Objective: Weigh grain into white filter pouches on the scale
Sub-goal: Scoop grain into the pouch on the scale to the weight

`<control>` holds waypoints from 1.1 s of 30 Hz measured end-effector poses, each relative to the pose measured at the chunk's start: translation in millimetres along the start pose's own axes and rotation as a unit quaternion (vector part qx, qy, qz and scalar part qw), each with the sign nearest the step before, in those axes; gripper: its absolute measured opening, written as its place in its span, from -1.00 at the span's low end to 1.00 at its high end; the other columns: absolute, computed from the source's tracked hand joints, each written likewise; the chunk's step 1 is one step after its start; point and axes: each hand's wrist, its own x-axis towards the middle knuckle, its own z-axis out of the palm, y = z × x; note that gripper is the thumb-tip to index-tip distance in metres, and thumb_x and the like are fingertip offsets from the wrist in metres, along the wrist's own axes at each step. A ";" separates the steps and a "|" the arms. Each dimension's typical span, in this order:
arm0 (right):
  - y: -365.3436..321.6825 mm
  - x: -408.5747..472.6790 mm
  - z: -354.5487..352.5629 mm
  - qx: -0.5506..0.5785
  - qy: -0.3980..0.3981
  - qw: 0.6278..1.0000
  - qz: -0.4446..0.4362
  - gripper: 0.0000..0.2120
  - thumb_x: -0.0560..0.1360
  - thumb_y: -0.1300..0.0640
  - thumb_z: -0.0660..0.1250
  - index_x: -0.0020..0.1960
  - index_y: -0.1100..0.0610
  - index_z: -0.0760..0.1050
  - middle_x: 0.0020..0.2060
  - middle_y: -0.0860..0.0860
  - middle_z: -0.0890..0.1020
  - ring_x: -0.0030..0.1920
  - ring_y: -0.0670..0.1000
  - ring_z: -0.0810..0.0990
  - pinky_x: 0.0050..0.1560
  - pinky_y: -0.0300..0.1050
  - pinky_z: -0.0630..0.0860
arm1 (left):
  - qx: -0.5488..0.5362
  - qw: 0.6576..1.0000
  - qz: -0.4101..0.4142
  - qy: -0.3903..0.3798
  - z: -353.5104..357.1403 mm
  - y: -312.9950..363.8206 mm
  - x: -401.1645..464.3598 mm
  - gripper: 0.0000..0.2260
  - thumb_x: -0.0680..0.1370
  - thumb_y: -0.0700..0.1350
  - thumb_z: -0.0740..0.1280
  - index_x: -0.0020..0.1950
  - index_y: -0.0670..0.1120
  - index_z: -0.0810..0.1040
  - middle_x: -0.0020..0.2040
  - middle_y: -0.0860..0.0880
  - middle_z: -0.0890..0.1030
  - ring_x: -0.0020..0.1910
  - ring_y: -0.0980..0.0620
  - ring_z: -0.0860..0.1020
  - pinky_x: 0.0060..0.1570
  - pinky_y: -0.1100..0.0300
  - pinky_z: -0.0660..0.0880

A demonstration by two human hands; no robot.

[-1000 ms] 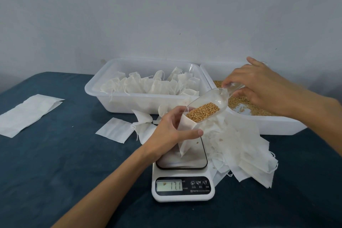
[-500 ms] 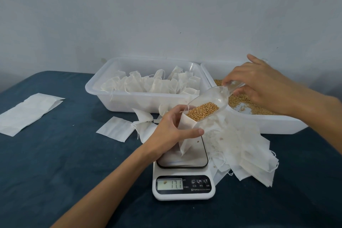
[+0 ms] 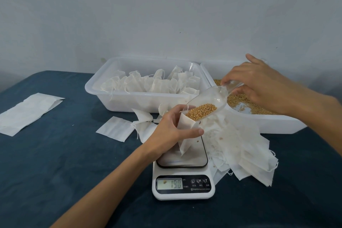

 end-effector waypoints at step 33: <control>16.8 -1.0 17.6 0.044 0.008 0.999 0.001 -0.75 0.51 0.27 0.46 0.16 0.09 0.62 0.03 -0.04 0.65 0.12 0.00 0.58 0.57 0.02 -0.05 | 0.012 1.000 -0.005 0.004 0.0 -1.2 -0.2 -0.44 0.46 -0.20 0.61 0.40 0.03 0.52 0.22 -0.04 0.71 0.21 -0.10 0.68 0.32 0.01 0.58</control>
